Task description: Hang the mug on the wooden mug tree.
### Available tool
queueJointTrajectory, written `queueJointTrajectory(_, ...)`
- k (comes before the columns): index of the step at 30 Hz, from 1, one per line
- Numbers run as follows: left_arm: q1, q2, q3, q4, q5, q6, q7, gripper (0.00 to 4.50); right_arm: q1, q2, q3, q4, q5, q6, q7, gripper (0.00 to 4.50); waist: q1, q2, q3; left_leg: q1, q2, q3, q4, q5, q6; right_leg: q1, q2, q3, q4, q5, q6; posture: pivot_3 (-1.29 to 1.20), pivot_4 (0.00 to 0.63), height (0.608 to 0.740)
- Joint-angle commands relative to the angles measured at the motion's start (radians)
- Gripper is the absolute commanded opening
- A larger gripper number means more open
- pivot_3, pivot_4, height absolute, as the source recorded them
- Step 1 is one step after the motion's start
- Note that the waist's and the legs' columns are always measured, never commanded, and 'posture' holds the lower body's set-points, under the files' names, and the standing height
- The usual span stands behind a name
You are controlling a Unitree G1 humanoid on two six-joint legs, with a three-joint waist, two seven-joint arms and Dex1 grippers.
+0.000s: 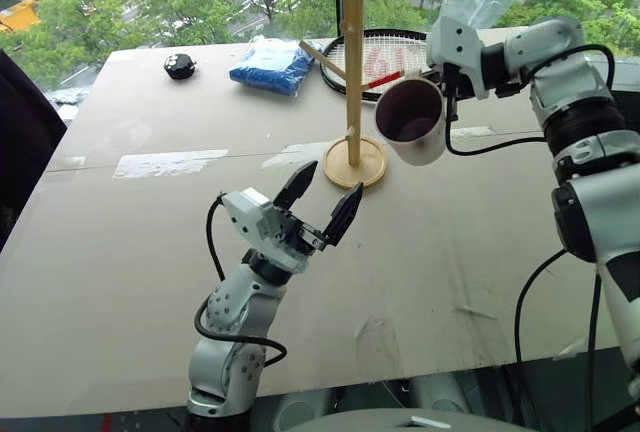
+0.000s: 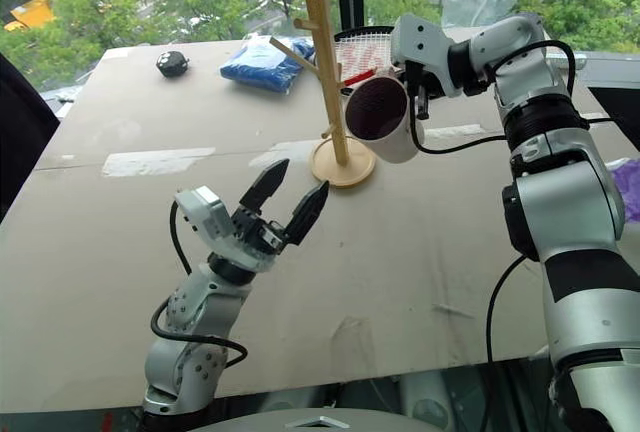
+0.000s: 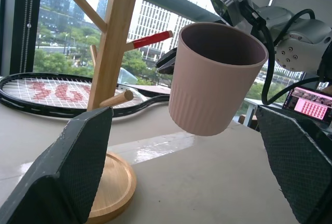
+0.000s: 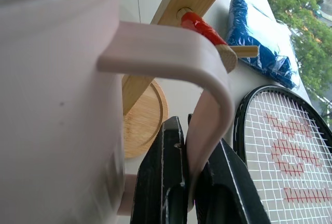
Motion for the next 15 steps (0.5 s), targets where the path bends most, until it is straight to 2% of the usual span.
queueJointTrajectory(1,0.004,0.004,-0.011,-0.045,0.007,-0.035,0.005,4.50,-0.065,0.009,-0.032,0.025,-0.011,-0.015,-0.014,0.05,0.000,0.000,0.000,0.000,0.000,0.000,0.000,0.000,0.000,0.000,0.000,0.000,0.000,0.000,0.000,0.00,0.150,0.740)
queueJointTrajectory(10,0.007,0.017,-0.016,-0.034,0.026,-0.065,0.010,4.50,-0.109,0.040,-0.040,0.092,-0.050,-0.011,-0.058,0.05,-0.001,0.000,0.000,0.000,0.000,0.000,0.000,0.000,0.000,0.000,0.000,0.000,0.000,0.000,0.000,0.00,0.150,0.740)
queueJointTrajectory(15,0.020,0.027,-0.011,-0.038,0.026,-0.074,0.014,4.50,-0.107,-0.006,-0.048,0.100,-0.053,0.017,0.021,0.05,0.000,0.001,0.000,0.000,0.000,0.000,0.000,0.000,0.000,0.000,0.000,0.000,0.000,0.000,0.000,0.00,0.150,0.740)
